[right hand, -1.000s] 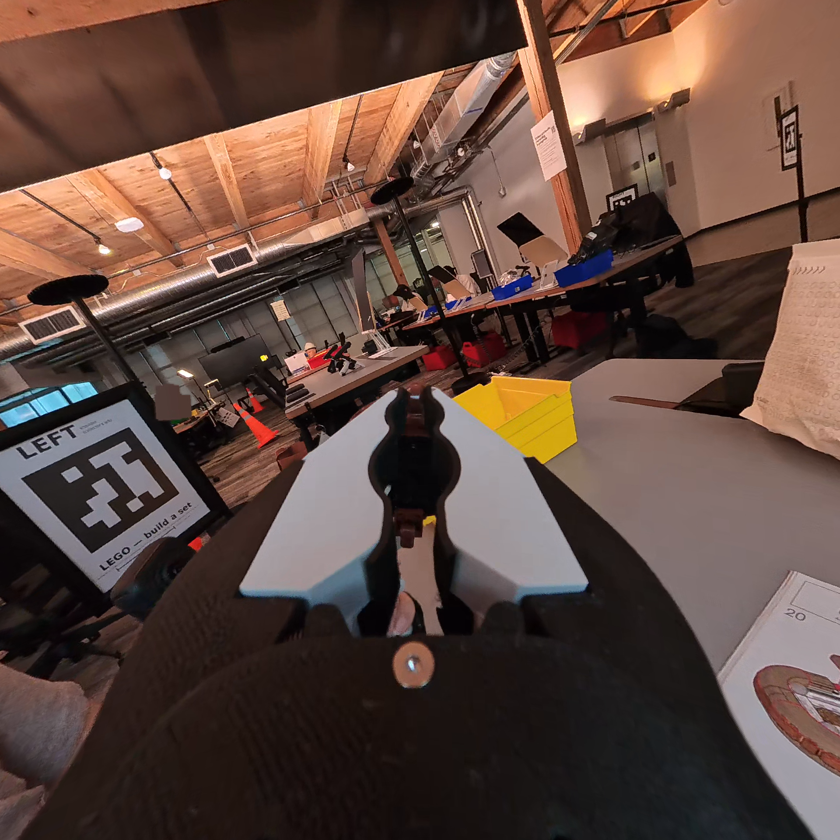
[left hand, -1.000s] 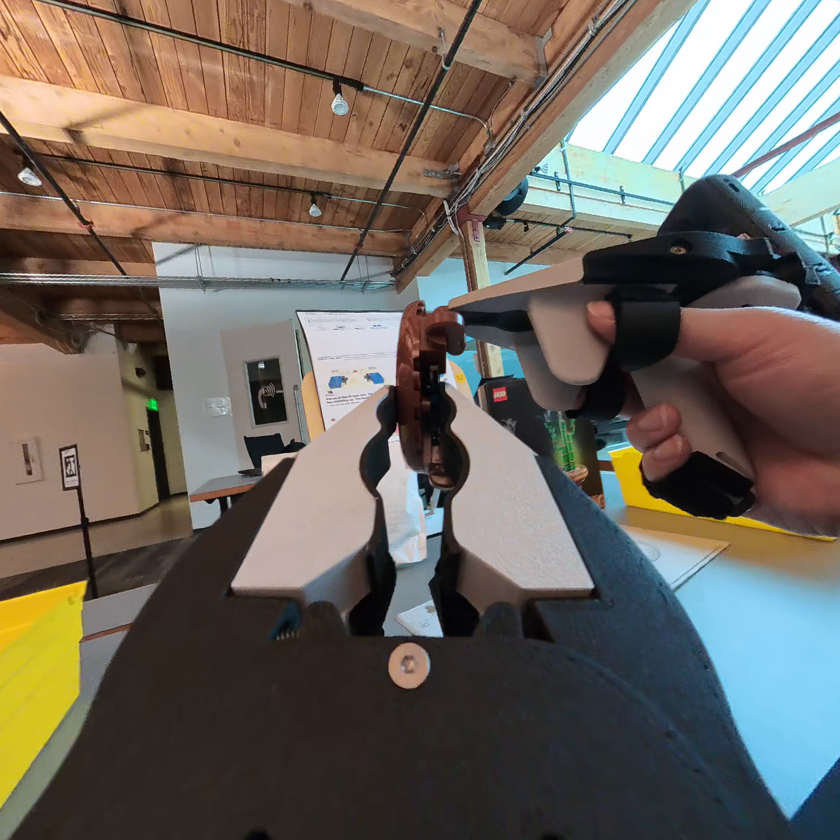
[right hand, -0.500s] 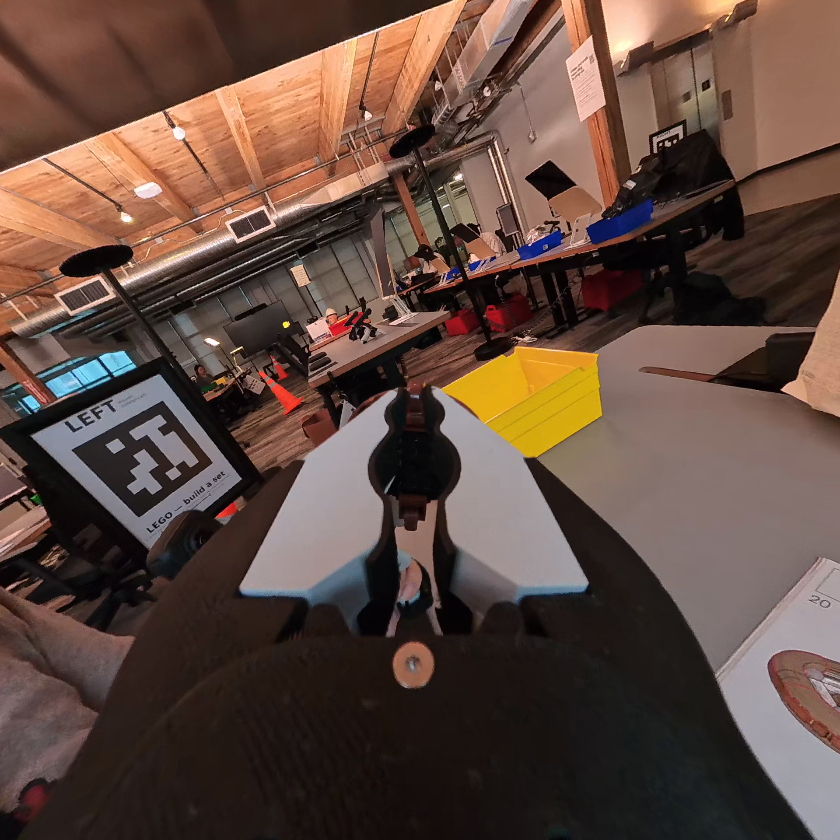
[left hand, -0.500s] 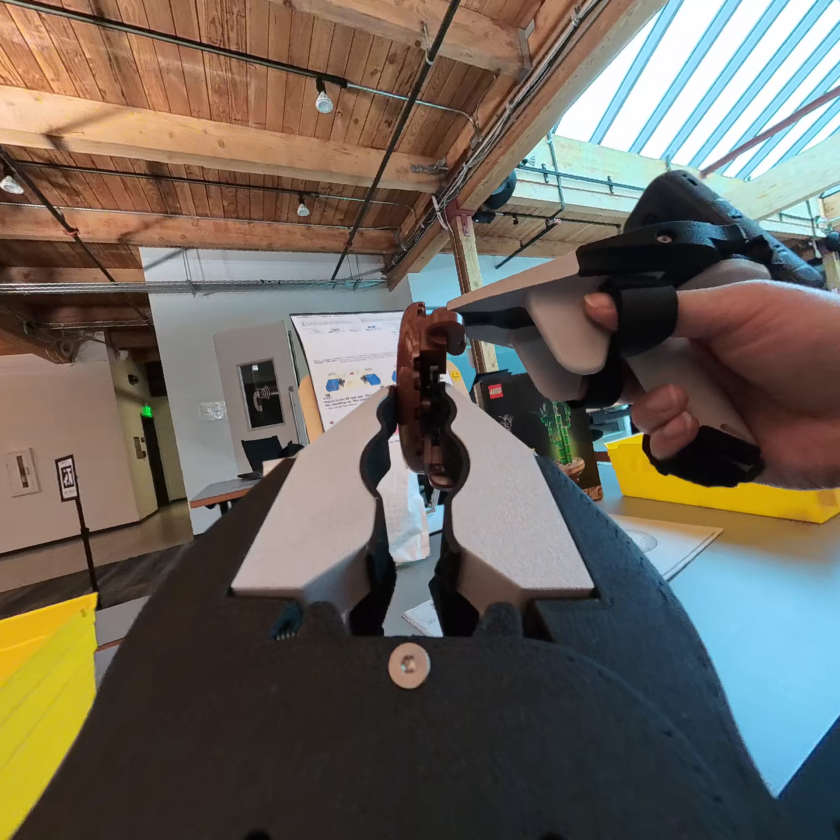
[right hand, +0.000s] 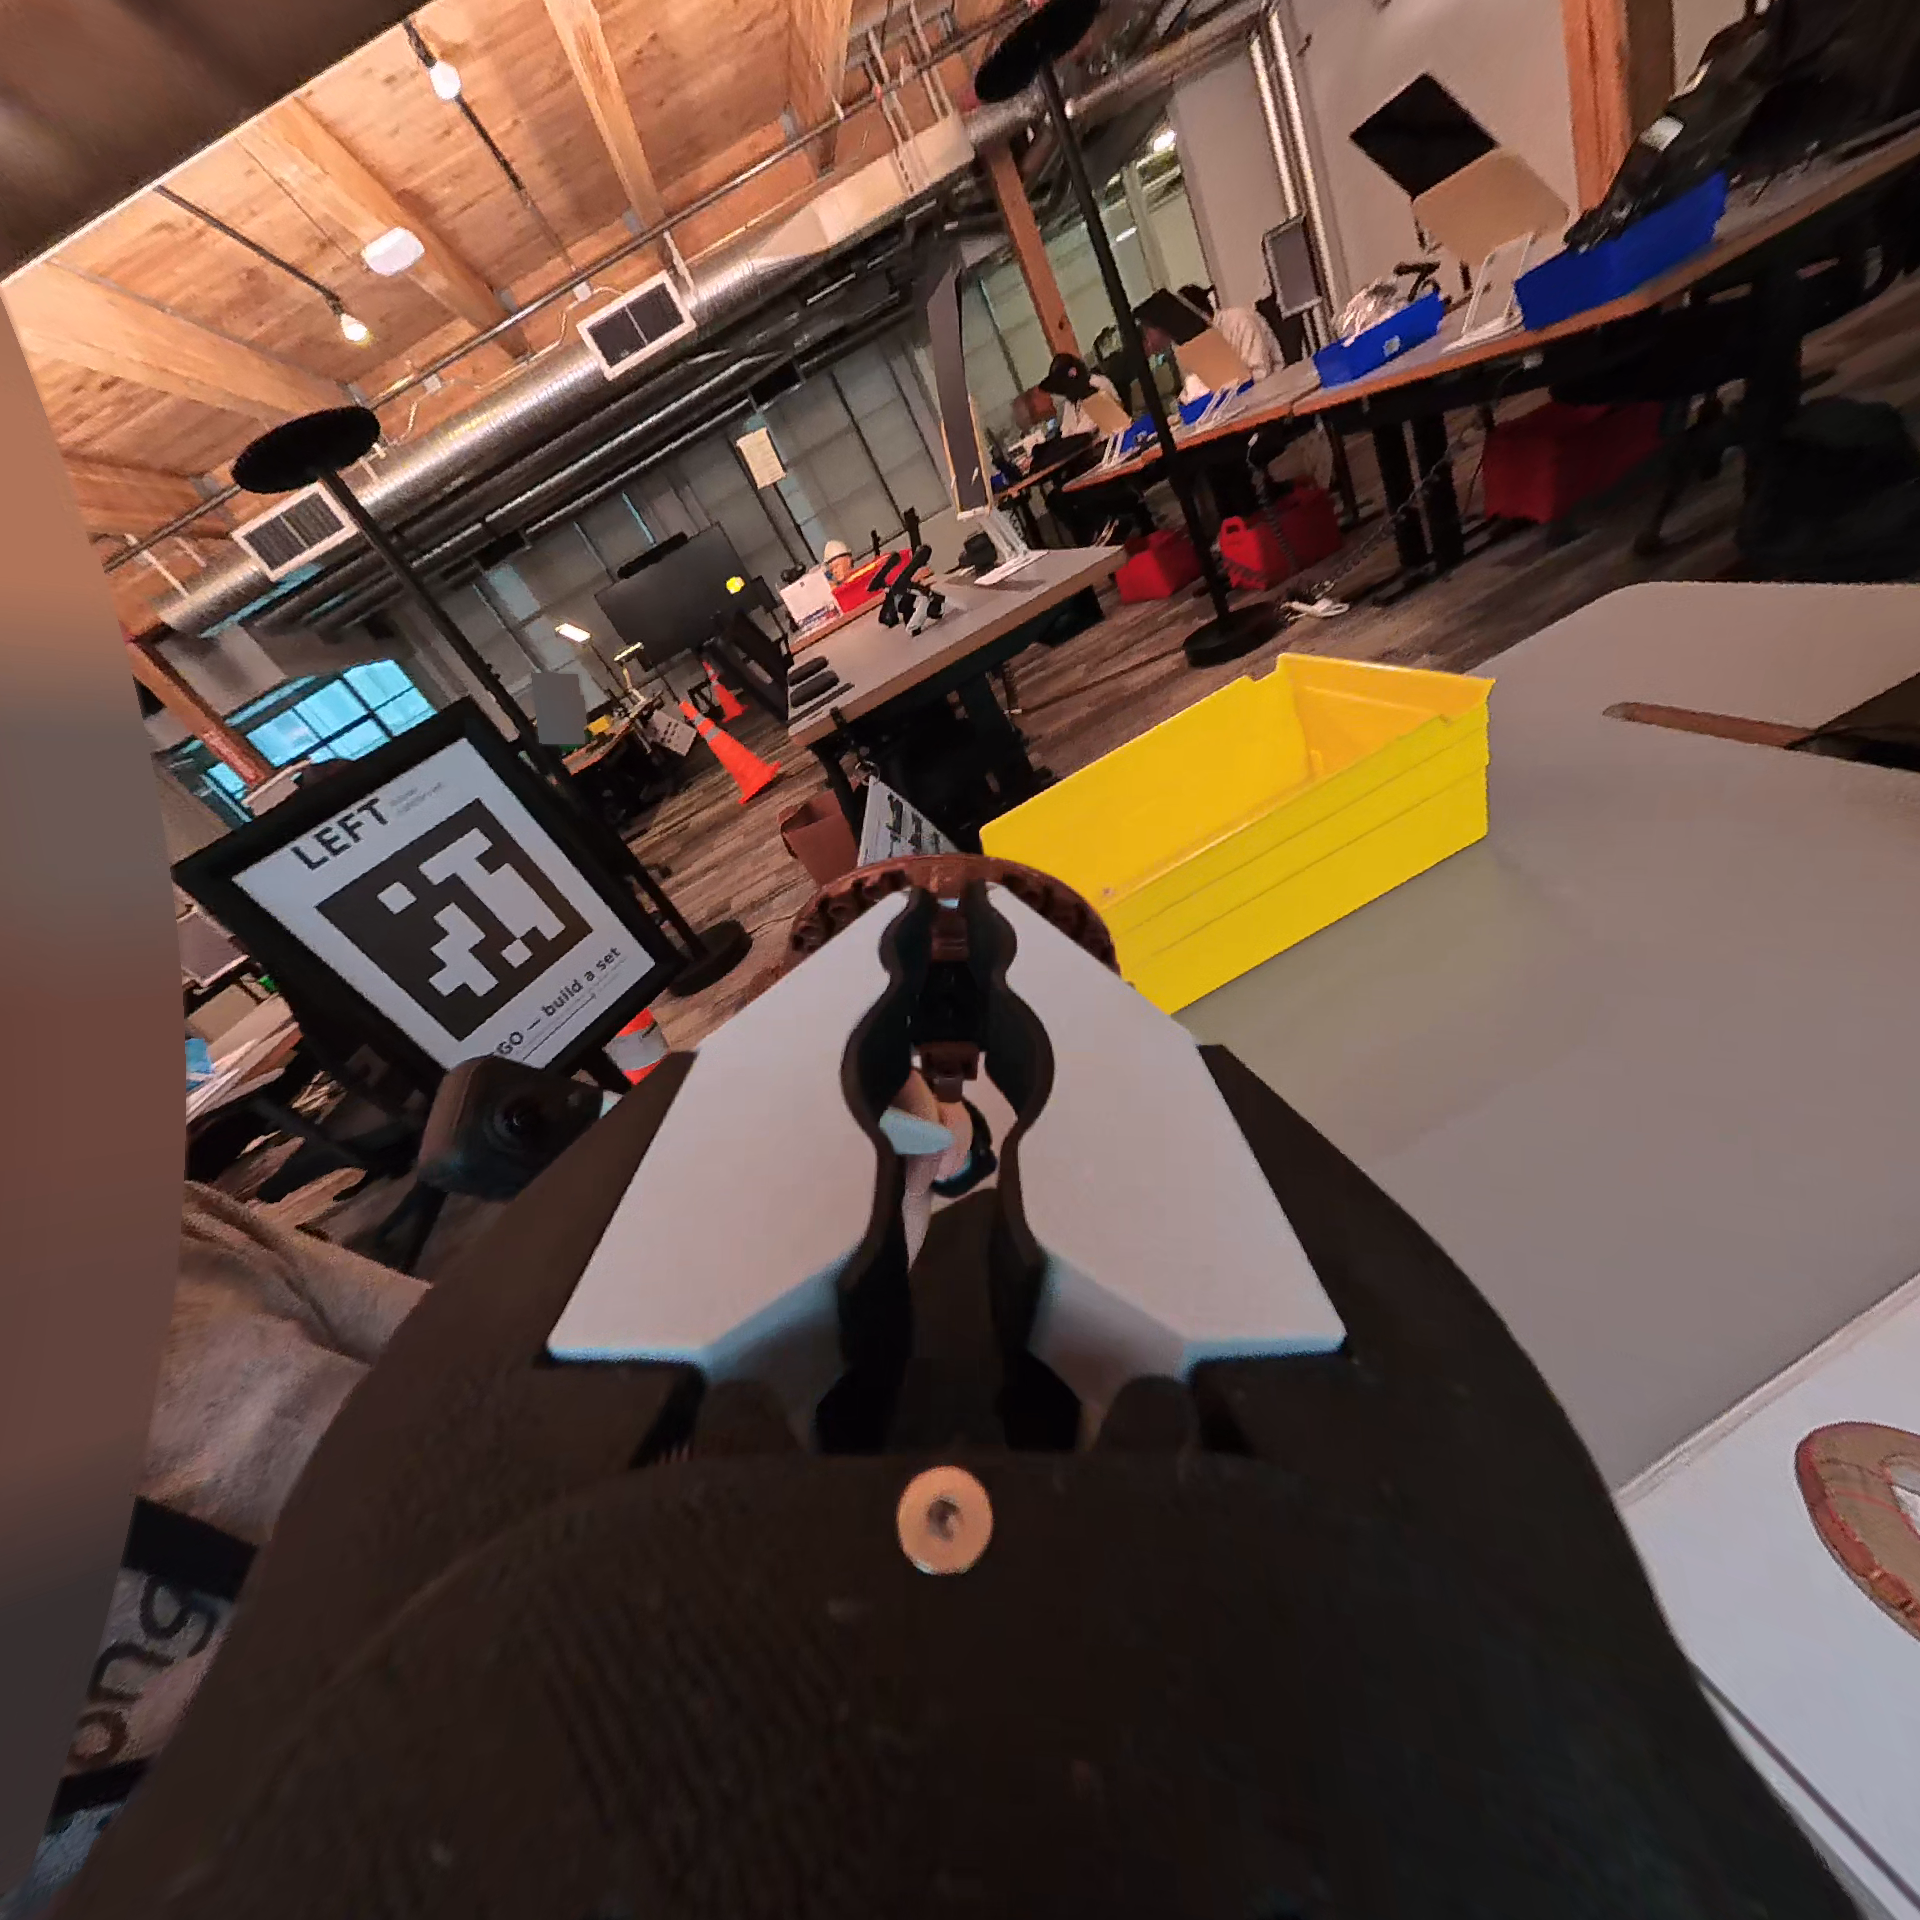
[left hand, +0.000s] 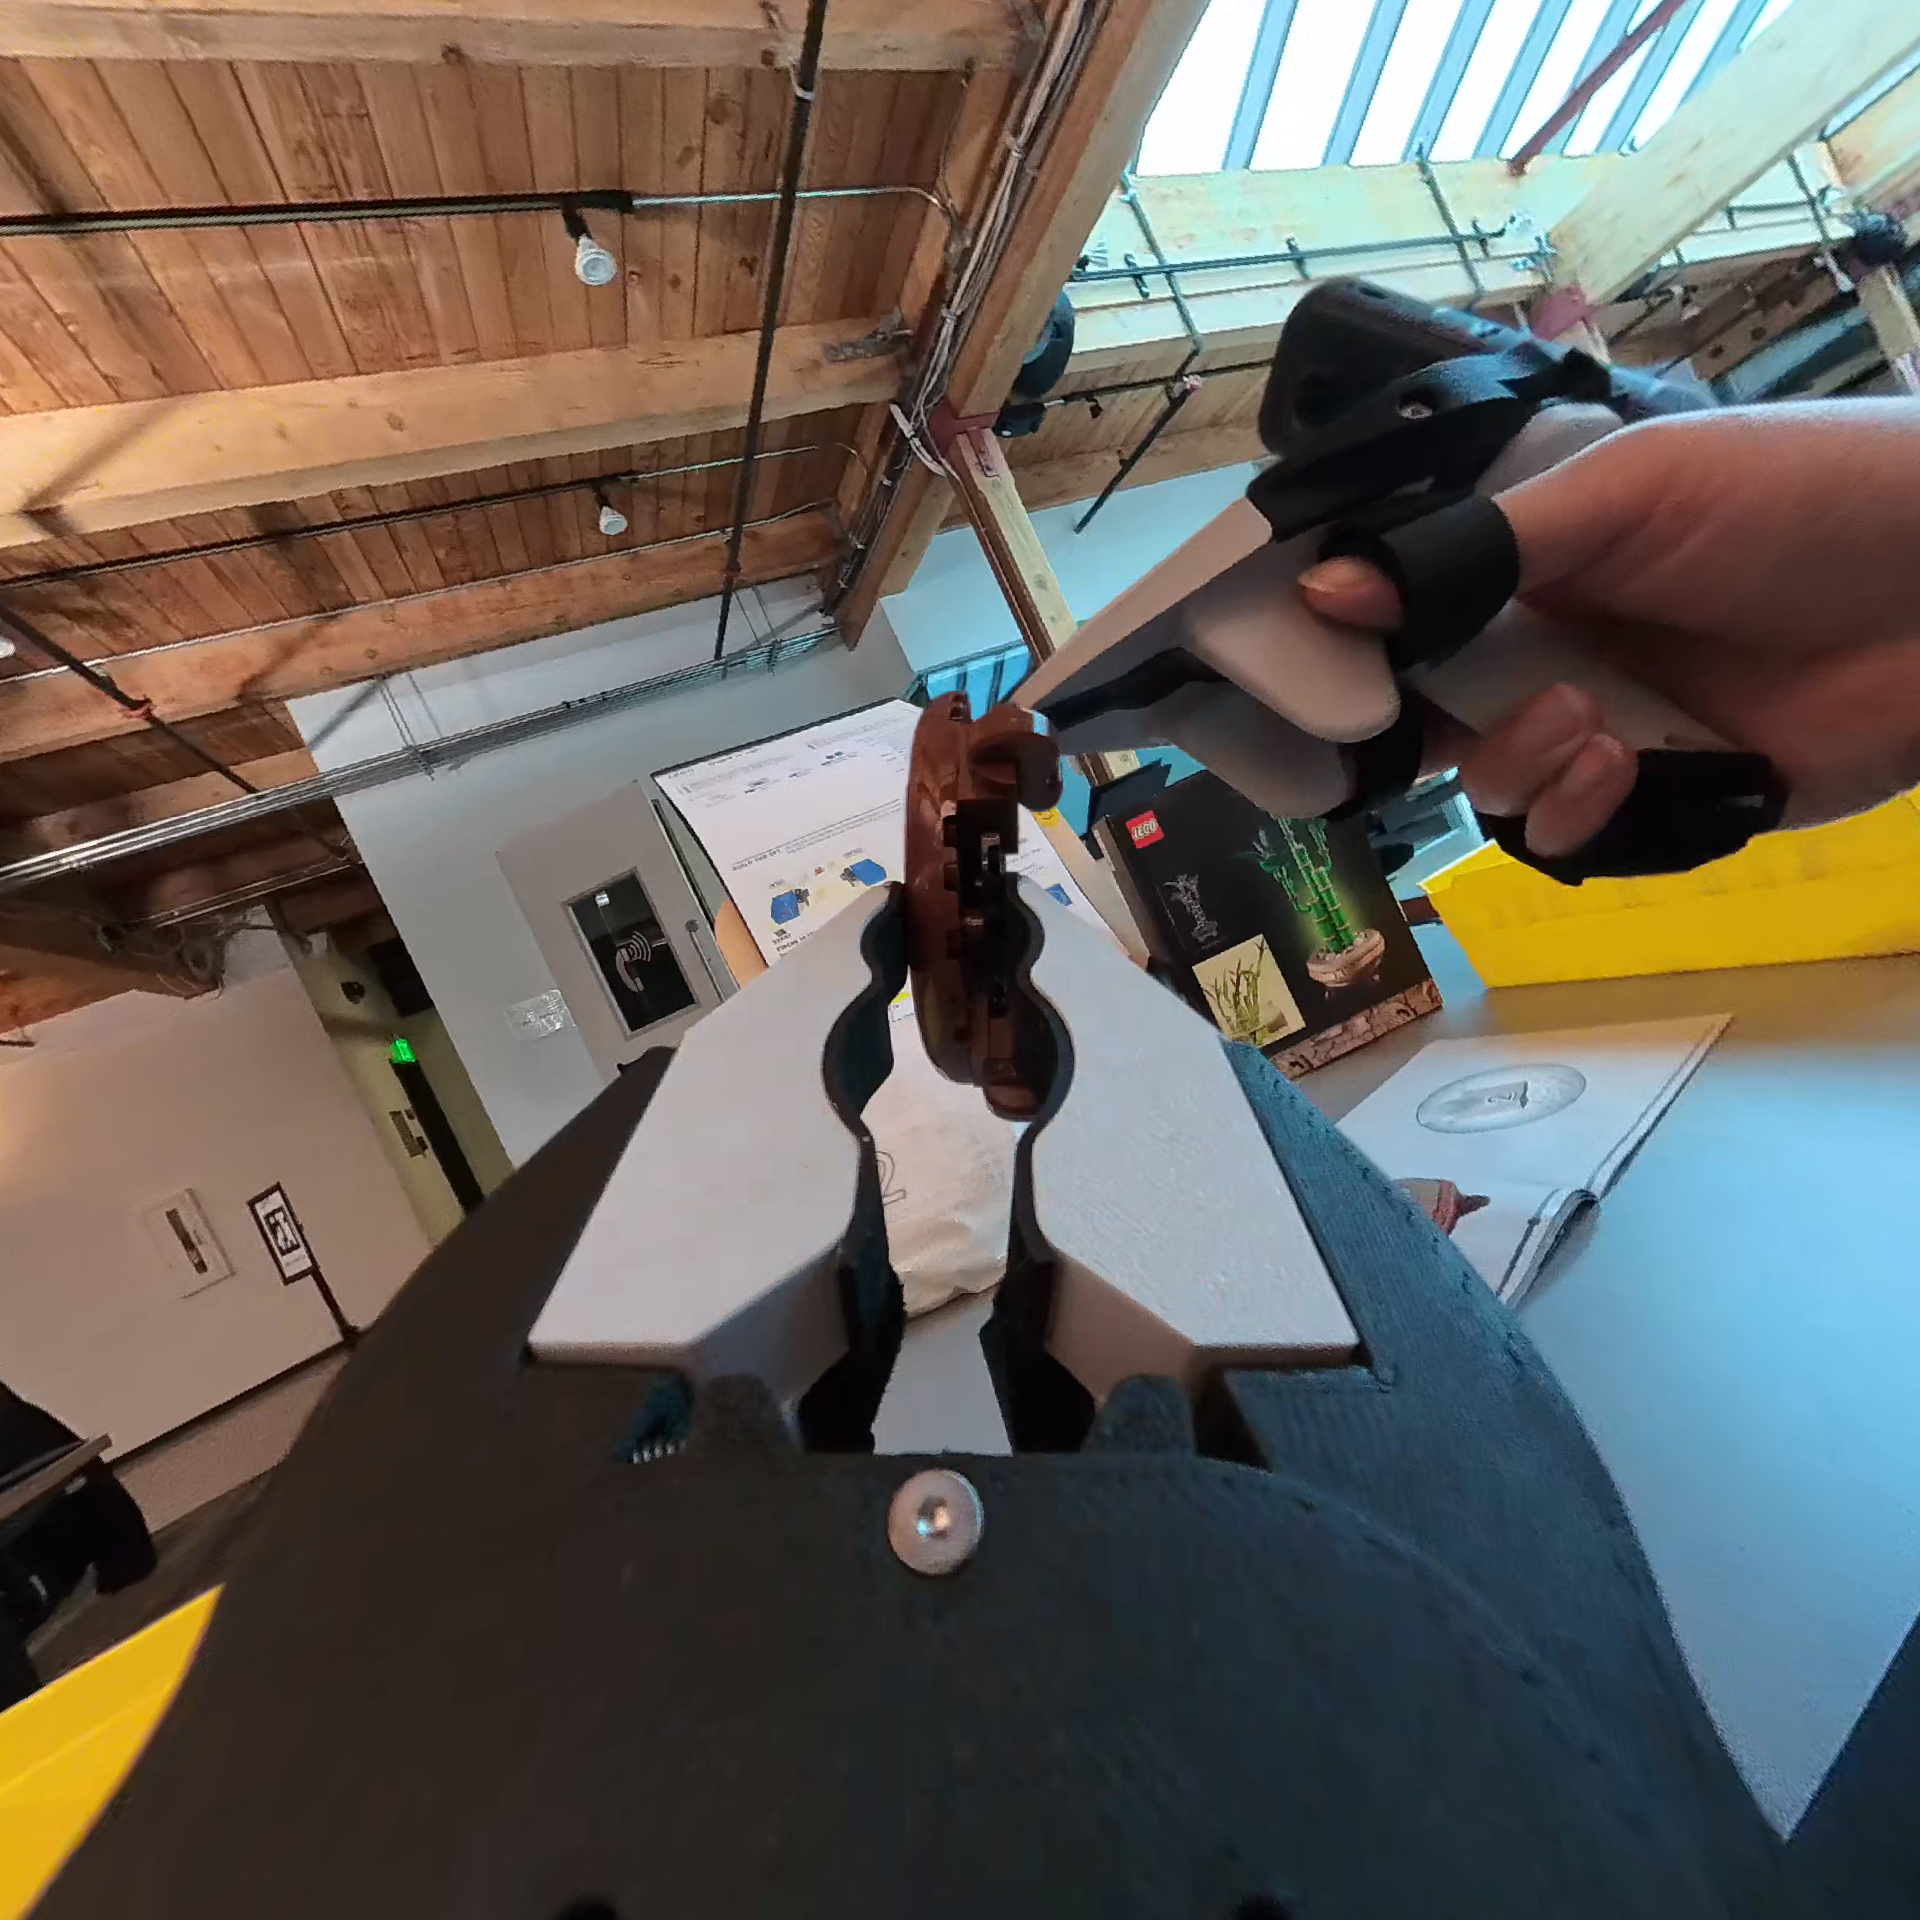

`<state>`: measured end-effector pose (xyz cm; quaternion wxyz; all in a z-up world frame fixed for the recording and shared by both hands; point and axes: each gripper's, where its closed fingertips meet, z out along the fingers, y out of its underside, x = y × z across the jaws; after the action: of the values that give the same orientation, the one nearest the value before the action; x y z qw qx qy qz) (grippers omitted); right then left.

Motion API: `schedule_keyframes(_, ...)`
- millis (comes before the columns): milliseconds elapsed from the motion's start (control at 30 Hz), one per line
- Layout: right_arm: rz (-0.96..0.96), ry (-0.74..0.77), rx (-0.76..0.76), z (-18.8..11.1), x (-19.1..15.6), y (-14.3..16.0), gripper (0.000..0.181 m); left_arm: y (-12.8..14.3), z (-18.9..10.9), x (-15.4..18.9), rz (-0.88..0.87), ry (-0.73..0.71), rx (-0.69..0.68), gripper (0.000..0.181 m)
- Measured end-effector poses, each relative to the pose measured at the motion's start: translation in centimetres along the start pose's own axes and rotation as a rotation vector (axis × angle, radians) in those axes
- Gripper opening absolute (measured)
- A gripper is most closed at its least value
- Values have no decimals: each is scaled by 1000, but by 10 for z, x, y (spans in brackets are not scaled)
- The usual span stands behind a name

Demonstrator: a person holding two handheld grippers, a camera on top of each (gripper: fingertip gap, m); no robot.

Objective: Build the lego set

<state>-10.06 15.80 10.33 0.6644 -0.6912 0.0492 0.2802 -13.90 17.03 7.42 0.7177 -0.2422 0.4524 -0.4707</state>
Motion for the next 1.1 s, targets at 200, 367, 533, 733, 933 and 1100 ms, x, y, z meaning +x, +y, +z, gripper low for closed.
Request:
schedule_keyframes(200, 21, -24, -34, -3, -4, 1, 5, -5, 0, 3, 26, 18, -3, 15)
schedule_keyframes(367, 32, -41, -82, -6, -6, 3, 6, -6, -1, 6, 8, 25, 6, 15)
schedule_keyframes(533, 14, -33, -119, -8, -6, 5, 7, -7, 1, 10, 11, 38, 0, 15)
schedule_keyframes(733, -8, -52, -163, -13, -9, 5, 6, -10, 3, 14, -4, 56, 9, 15)
schedule_keyframes(933, 4, -47, -196, -15, -7, 7, 6, -9, 5, 16, -3, 62, 4, 15)
schedule_keyframes(1100, 27, -64, -256, -17, -6, 11, 6, -8, 5, 19, 6, 91, 3, 15)
